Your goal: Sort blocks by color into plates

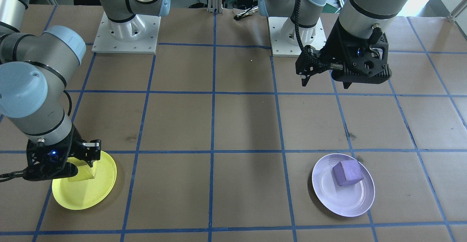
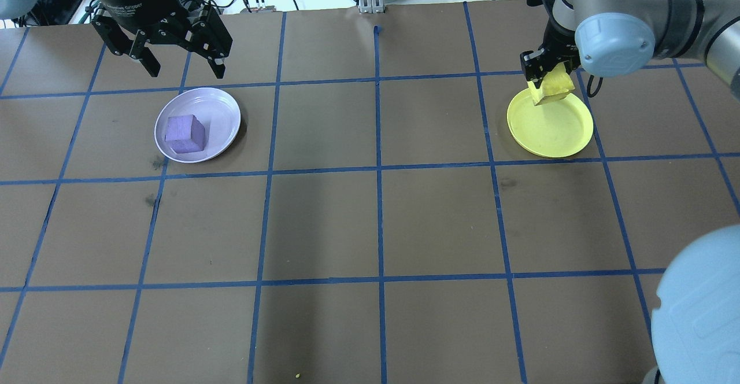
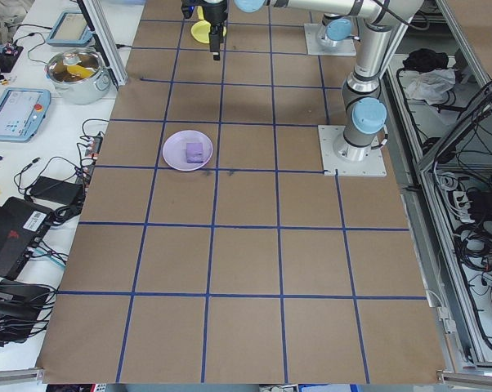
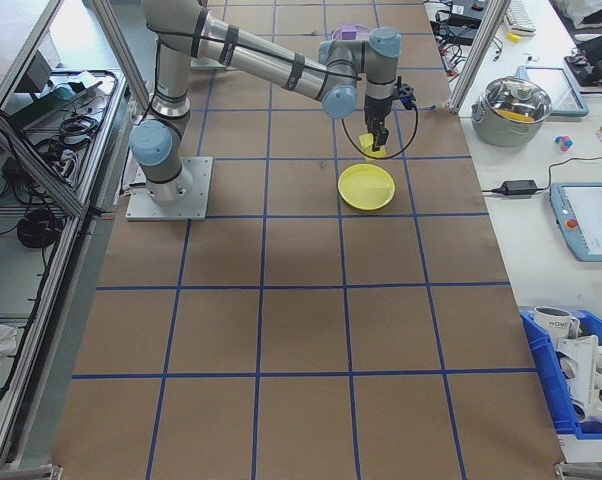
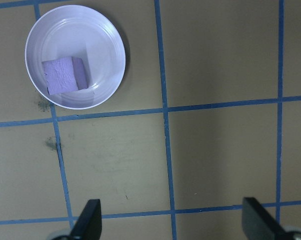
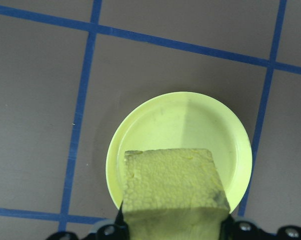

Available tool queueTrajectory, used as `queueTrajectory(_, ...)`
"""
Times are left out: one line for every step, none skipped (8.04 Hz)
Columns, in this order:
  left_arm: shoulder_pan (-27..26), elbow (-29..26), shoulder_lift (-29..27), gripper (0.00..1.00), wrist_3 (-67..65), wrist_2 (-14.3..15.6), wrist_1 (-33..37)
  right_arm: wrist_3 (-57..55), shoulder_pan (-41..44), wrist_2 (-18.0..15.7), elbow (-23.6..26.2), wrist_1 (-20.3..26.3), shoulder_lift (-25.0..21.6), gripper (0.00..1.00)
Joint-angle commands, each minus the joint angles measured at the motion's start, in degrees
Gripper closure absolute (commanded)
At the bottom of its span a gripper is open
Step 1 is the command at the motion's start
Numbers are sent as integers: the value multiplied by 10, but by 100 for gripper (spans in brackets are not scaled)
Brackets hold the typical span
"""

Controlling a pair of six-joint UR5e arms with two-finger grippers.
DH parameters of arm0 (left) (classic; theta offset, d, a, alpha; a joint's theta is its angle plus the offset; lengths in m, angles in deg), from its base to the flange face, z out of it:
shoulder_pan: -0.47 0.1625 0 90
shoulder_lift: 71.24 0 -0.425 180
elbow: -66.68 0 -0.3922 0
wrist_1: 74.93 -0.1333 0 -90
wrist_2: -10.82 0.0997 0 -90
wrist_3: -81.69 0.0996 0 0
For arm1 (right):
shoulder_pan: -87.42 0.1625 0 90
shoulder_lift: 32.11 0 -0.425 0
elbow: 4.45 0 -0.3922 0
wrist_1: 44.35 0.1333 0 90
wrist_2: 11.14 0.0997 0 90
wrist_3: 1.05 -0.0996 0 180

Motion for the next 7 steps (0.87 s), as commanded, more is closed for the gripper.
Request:
queueTrajectory(0, 1, -1, 0, 0, 0, 0, 20, -12, -47, 1, -35, 48, 100)
queueTrajectory(0, 1, 2, 0, 0, 0, 0, 19, -12, -52, 3, -37, 63, 100)
queueTrajectory(0, 1, -2, 0, 0, -1, 0, 19, -12, -52, 3, -37, 72, 89)
queueTrajectory(-1, 2, -6, 0, 0, 0, -1, 14, -12, -50, 3, -38, 75, 18)
queueTrajectory(0, 1, -8, 0, -1, -3, -1, 17, -12, -52, 1, -41, 76, 6)
queueTrajectory(0, 1, -10, 0, -1, -3, -3, 16, -12, -53, 1, -39, 74, 0)
queueTrajectory(0, 1, -5, 0, -1, -3, -4, 14, -12, -53, -1, -37, 69, 0)
